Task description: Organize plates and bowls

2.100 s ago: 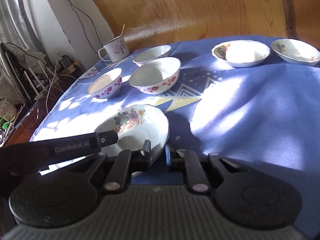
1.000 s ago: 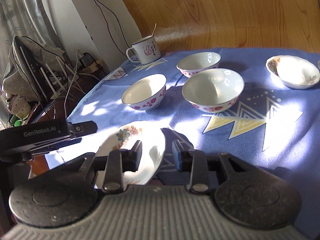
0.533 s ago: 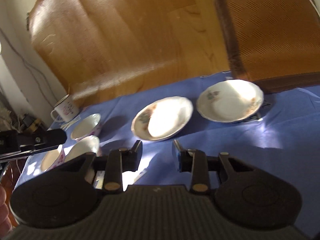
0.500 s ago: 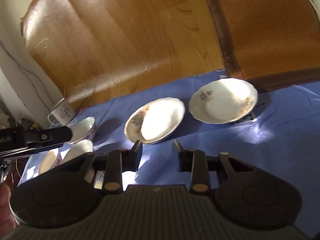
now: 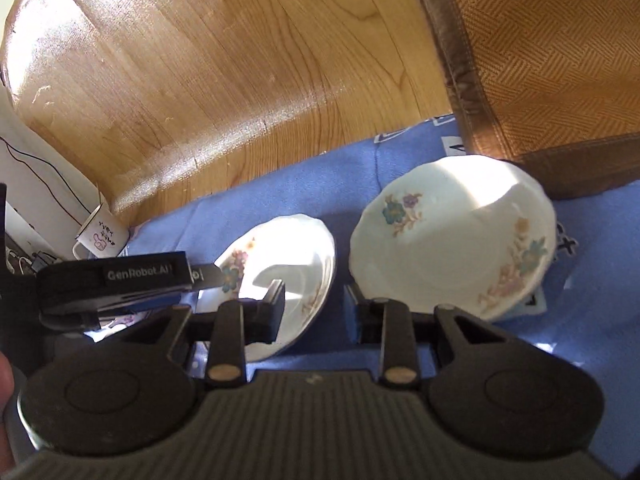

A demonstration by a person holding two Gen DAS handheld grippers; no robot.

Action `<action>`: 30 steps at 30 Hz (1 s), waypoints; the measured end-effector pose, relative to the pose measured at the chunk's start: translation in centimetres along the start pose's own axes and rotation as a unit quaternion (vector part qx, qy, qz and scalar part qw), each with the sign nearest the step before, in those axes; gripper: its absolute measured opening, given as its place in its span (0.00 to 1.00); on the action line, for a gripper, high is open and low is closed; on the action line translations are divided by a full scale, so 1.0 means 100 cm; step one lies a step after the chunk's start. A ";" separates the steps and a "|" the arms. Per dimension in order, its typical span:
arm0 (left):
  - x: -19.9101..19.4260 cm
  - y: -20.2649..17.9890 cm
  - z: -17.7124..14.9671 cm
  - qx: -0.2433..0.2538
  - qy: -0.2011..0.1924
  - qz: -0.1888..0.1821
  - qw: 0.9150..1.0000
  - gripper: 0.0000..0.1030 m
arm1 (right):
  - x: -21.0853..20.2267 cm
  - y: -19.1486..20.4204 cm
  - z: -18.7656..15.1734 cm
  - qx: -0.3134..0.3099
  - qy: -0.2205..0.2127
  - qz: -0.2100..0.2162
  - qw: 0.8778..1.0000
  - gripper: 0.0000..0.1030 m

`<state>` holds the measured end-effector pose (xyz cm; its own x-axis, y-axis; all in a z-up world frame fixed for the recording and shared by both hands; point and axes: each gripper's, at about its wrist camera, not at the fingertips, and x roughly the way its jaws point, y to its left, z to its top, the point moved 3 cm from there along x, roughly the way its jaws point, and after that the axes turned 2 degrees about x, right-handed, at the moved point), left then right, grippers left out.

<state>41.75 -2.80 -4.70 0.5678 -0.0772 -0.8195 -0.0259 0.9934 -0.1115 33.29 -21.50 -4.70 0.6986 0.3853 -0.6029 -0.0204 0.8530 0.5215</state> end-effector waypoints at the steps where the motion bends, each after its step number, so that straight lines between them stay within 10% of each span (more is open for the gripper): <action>1: 0.002 0.001 0.000 -0.005 0.002 -0.004 1.000 0.60 | 0.001 0.001 0.001 -0.002 -0.002 -0.001 1.000 0.32; 10: 0.004 -0.010 -0.005 -0.008 0.010 -0.042 0.999 0.19 | 0.007 -0.001 0.007 0.003 -0.006 -0.007 1.000 0.28; 22: 0.002 -0.012 -0.008 -0.024 -0.002 -0.036 0.999 0.21 | 0.016 0.003 0.037 -0.043 -0.001 0.003 0.999 0.30; 30: -0.010 -0.011 -0.018 -0.049 -0.005 -0.049 0.998 0.40 | 0.040 0.002 0.048 -0.068 0.040 0.006 0.997 0.30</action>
<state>39.68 -3.95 -4.77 0.5795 -0.1716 -0.7967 -0.0500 0.9683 -0.2449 39.49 -21.51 -4.11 0.6385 0.4176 -0.6464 -0.1281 0.8859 0.4459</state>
